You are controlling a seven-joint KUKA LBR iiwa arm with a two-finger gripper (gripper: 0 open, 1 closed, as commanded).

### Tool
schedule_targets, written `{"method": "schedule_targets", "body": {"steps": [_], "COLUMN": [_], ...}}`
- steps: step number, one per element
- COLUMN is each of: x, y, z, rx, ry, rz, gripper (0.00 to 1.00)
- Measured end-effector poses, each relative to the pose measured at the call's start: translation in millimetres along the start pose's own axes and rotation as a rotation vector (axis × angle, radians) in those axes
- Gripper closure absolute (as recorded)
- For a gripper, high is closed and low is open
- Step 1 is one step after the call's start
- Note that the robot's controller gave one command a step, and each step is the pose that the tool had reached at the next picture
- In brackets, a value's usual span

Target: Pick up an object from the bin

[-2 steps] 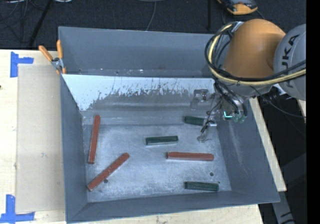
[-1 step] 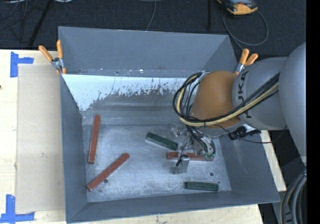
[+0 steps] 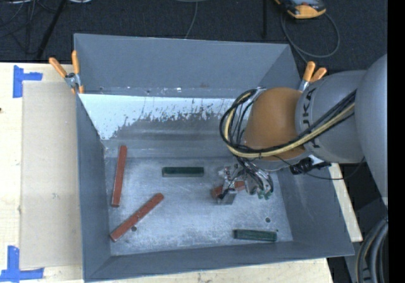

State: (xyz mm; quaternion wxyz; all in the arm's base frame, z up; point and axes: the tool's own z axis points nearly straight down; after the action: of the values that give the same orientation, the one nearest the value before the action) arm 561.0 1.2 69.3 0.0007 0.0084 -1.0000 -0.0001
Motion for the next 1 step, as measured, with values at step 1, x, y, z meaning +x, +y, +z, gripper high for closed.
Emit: {"method": "schedule_targets", "body": {"steps": [1], "x": [34.0], "y": [-51.5], "z": [-2.7], "rx": [0.002], "ry": [0.003], "rz": [-0.020], "gripper": [1.00]}}
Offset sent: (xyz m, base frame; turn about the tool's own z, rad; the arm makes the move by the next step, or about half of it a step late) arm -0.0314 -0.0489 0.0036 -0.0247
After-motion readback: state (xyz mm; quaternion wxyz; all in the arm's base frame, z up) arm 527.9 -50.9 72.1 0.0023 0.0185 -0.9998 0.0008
